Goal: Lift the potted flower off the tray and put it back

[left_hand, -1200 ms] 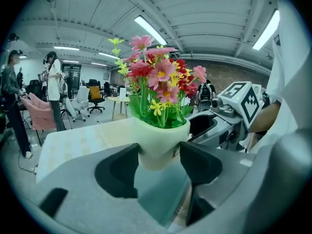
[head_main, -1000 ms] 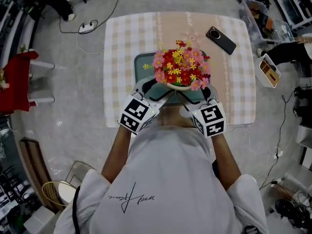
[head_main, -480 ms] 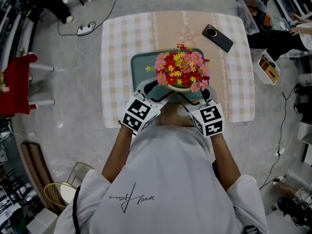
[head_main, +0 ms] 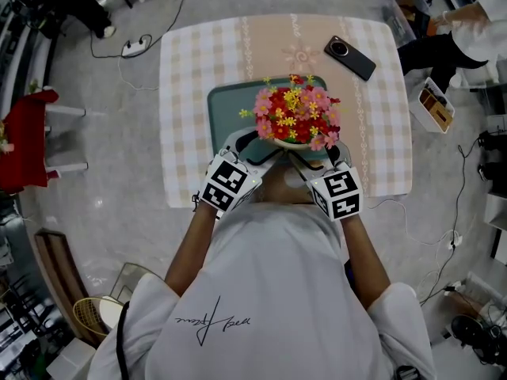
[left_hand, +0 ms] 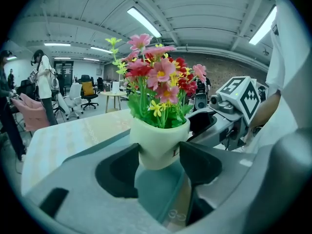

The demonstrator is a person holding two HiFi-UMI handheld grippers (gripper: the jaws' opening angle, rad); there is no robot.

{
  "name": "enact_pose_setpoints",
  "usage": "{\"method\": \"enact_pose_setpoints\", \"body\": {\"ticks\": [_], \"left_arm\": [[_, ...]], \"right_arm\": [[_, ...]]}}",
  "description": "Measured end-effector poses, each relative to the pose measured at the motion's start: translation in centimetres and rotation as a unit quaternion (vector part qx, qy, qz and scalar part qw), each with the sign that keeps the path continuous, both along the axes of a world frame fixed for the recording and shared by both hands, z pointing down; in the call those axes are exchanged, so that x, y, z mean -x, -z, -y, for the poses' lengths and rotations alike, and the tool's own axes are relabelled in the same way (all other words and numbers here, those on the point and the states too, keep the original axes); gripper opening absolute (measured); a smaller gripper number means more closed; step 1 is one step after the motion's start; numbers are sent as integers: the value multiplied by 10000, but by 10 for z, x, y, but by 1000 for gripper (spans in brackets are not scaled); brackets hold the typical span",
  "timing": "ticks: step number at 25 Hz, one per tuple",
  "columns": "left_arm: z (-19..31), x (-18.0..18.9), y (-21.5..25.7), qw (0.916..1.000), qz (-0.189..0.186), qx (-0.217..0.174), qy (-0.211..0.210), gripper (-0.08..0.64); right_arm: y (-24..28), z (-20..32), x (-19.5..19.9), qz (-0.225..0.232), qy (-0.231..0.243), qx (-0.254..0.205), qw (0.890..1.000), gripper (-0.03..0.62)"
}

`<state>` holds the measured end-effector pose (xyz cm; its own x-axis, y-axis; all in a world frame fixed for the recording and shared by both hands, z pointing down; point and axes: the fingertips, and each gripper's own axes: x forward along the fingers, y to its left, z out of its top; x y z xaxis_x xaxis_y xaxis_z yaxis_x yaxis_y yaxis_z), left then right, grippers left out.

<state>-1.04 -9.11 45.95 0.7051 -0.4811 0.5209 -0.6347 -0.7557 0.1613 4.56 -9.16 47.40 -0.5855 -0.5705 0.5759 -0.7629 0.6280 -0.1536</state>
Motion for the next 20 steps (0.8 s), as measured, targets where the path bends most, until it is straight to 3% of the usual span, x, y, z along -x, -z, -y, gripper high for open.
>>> {"method": "enact_pose_setpoints", "body": {"ticks": [20], "left_arm": [[2,-16,-34,9999,44,114,-120,258]], "right_arm": [[-33,0,-16,-191,-155,218,9995,348]]}}
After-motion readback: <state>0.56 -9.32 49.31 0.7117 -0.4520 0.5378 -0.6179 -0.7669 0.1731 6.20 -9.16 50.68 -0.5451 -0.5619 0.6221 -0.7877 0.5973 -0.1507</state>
